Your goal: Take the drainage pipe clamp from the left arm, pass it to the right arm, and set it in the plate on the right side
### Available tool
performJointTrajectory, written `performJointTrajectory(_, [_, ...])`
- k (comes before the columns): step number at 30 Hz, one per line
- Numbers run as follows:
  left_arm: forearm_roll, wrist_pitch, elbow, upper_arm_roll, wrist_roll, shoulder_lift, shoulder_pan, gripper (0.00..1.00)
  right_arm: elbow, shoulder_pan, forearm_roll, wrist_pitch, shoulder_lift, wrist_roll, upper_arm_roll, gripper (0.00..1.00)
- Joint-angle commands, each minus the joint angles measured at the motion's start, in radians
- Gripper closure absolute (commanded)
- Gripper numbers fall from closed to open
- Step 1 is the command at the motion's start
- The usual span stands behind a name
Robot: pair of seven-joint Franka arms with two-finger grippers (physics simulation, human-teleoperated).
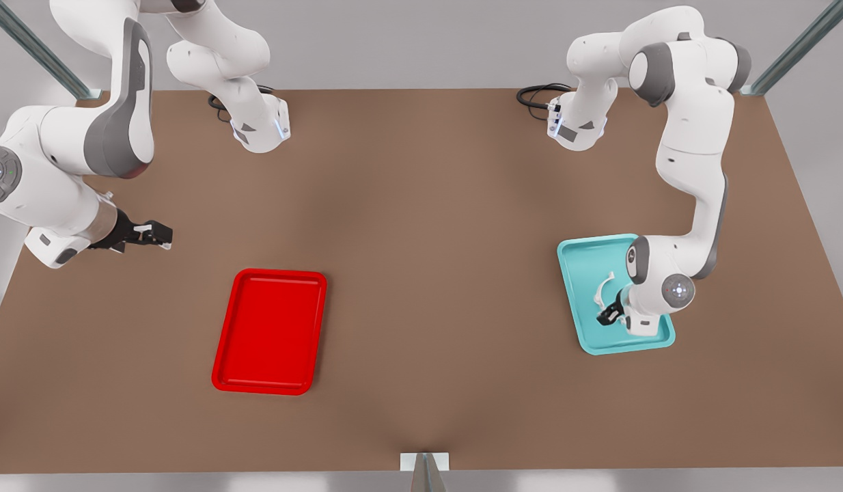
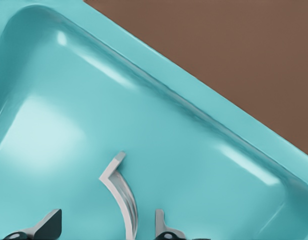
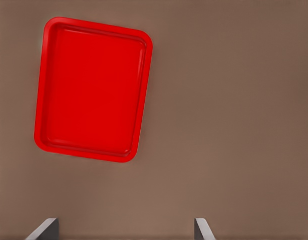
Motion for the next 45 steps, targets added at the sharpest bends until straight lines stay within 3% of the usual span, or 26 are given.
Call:
performJointTrajectory(1, [-0.004, 0.055, 0.0, 0.0, -0.308, 0.0, 0.001, 0.37, 0.0, 0.0, 0.001, -0.001, -0.002, -0.01, -0.001, 0.0])
performJointTrajectory(2, [-0.004, 0.053, 0.0, 0.0, -0.305, 0.0, 0.001, 0.43, 0.0, 0.0, 0.001, -0.001, -0.002, -0.012, -0.001, 0.0])
performJointTrajectory(15, [-0.002, 0.026, 0.0, -0.001, -0.297, -0.013, 0.006, 0.43, 0.0, 0.0, 0.001, -0.001, 0.0, -0.015, -0.001, 0.0])
performJointTrajectory(16, [-0.002, 0.026, 0.0, -0.001, -0.301, -0.013, 0.006, 0.45, 0.0, 0.0, 0.001, -0.001, 0.0, -0.015, -0.001, 0.0])
performJointTrajectory(17, [-0.002, 0.026, 0.0, -0.001, -0.305, -0.013, 0.006, 0.6, 0.0, 0.0, 0.001, -0.001, 0.0, -0.015, -0.001, 0.0])
performJointTrajectory(18, [-0.002, 0.026, 0.0, -0.001, -0.305, -0.013, 0.006, 0.6, 0.0, 0.0, 0.001, -0.001, 0.0, -0.015, -0.001, 0.0])
performJointTrajectory(21, [-0.004, 0.026, 0.002, -0.001, -0.308, -0.013, 0.006, 0.78, 0.0, 0.0, 0.001, 0.0, 0.001, -0.015, -0.001, 0.0])
performJointTrajectory(28, [-0.062, -0.111, 0.023, -0.003, -0.31, -0.125, -0.048, 0.79, 0.0, 0.0, 0.001, -0.001, 0.0, -0.017, -0.001, 0.0])
performJointTrajectory(31, [-0.099, -0.442, 0.407, -0.015, -0.577, -0.001, -0.206, 0.79, 0.002, -0.002, 0.001, 0.0, 0.006, -0.018, -0.001, 0.0])
performJointTrajectory(36, [-0.097, -0.488, 0.638, -0.043, -1.234, 0.109, -0.492, 0.79, 0.197, 0.127, 0.137, 0.009, 0.228, -0.142, 0.011, 0.0])
performJointTrajectory(38, [-0.111, -0.48, 0.773, -0.1, -1.556, 0.172, -0.513, 0.79, 0.232, 0.142, 0.269, 0.074, 0.299, -0.142, 0.011, 0.0])
performJointTrajectory(42, [-0.109, -0.404, 0.858, -0.117, -1.885, 0.244, -0.598, 0.79, 0.2, 0.198, 0.343, 0.241, 0.342, -0.129, 0.011, 0.0])
performJointTrajectory(45, [-0.109, -0.353, 0.862, -0.118, -1.902, 0.255, -0.621, 0.79, 0.134, 0.241, 0.389, 0.357, 0.342, -0.129, 0.019, 0.0])
